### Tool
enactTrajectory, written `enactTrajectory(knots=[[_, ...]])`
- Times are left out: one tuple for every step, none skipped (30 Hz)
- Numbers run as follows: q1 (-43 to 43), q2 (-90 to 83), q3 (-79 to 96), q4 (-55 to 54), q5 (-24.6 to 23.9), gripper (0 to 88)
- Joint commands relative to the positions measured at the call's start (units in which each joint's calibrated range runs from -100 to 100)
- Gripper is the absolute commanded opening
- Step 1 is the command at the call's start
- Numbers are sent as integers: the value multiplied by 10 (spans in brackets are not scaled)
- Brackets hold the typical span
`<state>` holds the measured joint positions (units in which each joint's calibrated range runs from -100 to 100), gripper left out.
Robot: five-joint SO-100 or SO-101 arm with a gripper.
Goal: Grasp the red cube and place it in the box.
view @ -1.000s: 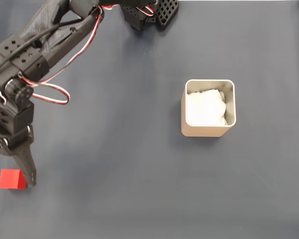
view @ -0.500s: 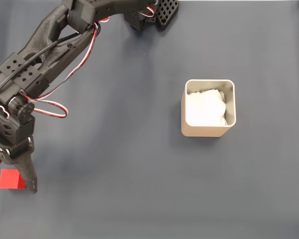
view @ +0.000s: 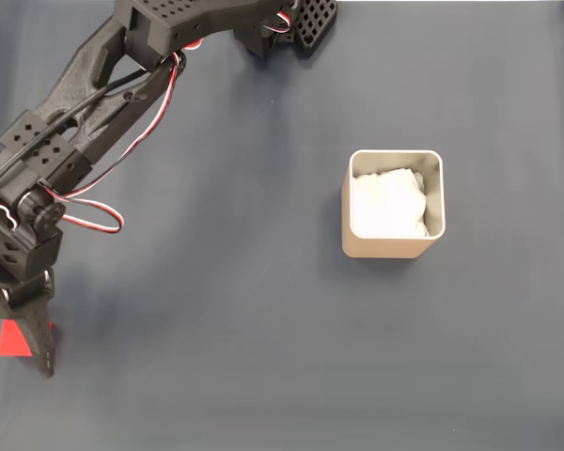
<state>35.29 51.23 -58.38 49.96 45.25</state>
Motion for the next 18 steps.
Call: enactTrajectory(knots=[[7,-4,-32,-9,-5,440],[7,-2,-33,-9,-5,440],[7,1,-33,-10,-4,440],[7,1,-33,-11,-4,440],[7,2,-33,-11,-4,440],[7,2,-33,-11,-4,439],[7,3,-33,-11,-5,438],[6,3,-32,-11,-5,438],[5,3,-32,-11,-6,438],[5,3,-32,-11,-6,437],[5,3,-32,-11,-6,437],[4,4,-32,-11,-7,436],[4,4,-32,-11,-7,436],[4,5,-32,-11,-8,436],[4,6,-32,-12,-9,436],[4,7,-32,-12,-9,436],[4,7,-32,-12,-9,436],[4,7,-32,-12,-9,436]])
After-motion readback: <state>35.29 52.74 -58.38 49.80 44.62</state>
